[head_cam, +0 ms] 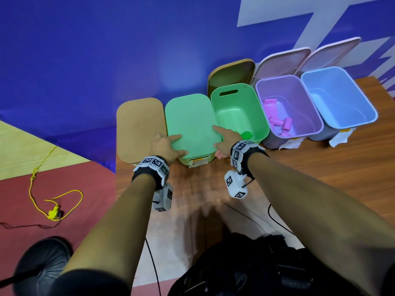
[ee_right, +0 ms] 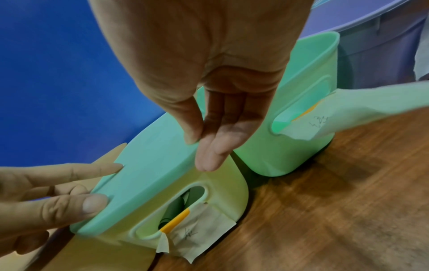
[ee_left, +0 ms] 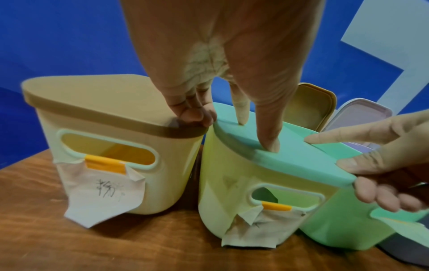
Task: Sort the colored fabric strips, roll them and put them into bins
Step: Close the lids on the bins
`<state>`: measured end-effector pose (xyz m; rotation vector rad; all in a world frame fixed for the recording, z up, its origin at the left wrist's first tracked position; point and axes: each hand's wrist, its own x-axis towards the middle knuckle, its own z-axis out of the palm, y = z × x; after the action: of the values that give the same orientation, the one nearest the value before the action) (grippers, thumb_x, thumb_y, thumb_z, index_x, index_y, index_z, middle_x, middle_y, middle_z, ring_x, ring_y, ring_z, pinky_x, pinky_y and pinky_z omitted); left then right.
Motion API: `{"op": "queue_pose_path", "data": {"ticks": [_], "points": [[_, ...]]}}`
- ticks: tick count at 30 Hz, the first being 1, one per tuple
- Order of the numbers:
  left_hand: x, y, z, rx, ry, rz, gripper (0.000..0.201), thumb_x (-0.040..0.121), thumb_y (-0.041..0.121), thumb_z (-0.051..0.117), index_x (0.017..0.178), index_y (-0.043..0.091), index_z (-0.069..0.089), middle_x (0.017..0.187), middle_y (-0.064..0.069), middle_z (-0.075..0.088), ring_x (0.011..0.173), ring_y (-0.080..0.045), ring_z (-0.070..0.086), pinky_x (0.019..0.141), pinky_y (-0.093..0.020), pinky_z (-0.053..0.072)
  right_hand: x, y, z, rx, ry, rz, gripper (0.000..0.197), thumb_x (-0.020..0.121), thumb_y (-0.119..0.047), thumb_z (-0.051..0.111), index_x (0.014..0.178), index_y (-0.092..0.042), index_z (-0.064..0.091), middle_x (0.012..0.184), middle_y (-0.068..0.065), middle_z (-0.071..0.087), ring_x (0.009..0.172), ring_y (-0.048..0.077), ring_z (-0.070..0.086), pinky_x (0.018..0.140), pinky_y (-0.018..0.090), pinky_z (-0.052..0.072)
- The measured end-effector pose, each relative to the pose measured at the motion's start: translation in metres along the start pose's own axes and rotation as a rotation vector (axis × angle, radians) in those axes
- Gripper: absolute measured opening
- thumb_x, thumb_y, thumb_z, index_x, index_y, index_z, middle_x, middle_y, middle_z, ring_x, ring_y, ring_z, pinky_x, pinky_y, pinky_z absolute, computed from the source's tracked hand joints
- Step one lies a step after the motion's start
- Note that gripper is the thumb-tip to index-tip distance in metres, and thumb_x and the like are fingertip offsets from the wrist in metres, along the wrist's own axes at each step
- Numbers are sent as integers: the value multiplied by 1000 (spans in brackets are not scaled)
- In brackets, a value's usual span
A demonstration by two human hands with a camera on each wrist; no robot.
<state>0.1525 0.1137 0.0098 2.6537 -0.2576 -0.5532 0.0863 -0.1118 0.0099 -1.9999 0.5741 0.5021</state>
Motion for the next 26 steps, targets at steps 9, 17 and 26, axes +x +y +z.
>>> {"op": "queue_pose_path", "data": {"ticks": [9,17,26], "points": [[17,12,-8,30,24,-30,74,77,43,78,143,29,49,130,-12,38,124,-26,46,111,-29,33,15,-7,1,104,-9,13,70,97,-3,54,154,-35,30,85,12,73,73,21,75,68,31,63],[47,83,-17,-6,-36,69,69,82,35,75,144,23,46,138,-14,39,121,-32,52,105,-35,43,29,-20,-69,109,180,22,62,90,-2,56,145,-28,47,108,15,71,64,20,70,55,25,59],[101,157,-22,-198,35,85,81,88,27,70,154,15,24,146,-13,44,125,-32,53,105,-46,44,59,-29,-150,49,342,-86,80,88,-7,50,152,-46,23,107,16,67,84,32,70,77,46,61]]}}
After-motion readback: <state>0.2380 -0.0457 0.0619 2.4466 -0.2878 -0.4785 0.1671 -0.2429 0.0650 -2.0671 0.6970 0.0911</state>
